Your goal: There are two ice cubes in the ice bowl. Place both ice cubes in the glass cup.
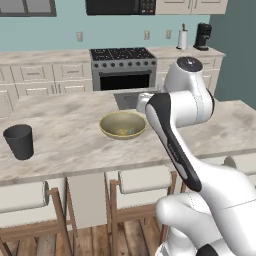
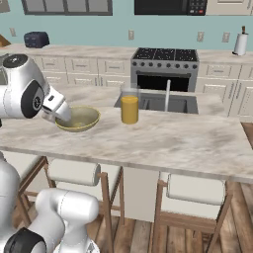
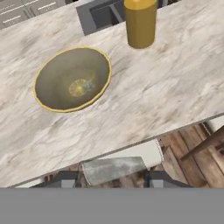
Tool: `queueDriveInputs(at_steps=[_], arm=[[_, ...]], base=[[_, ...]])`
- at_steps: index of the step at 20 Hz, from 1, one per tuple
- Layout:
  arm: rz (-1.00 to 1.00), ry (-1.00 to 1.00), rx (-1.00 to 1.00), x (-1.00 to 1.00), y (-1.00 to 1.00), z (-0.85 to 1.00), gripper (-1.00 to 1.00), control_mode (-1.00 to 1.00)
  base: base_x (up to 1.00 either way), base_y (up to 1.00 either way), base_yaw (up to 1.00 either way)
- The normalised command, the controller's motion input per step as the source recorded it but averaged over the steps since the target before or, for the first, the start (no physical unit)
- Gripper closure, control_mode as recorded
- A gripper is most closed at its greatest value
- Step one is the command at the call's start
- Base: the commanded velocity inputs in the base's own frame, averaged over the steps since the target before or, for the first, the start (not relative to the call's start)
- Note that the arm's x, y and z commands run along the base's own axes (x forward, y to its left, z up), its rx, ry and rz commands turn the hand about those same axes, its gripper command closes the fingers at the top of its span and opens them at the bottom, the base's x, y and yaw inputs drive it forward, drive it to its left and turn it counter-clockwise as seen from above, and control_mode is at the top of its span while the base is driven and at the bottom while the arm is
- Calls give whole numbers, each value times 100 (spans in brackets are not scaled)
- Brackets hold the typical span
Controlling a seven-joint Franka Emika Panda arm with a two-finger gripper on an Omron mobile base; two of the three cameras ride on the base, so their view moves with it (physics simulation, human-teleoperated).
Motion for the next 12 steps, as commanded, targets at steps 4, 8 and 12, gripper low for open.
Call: queueDriveInputs(at_steps=[4,8,12], arm=[[0,0,0,-12,0,0,100,-100],[0,0,0,-34,0,-1,100,100],[0,0,0,0,0,0,100,100]], base=[[0,0,0],[-35,2,1],[-39,38,2]])
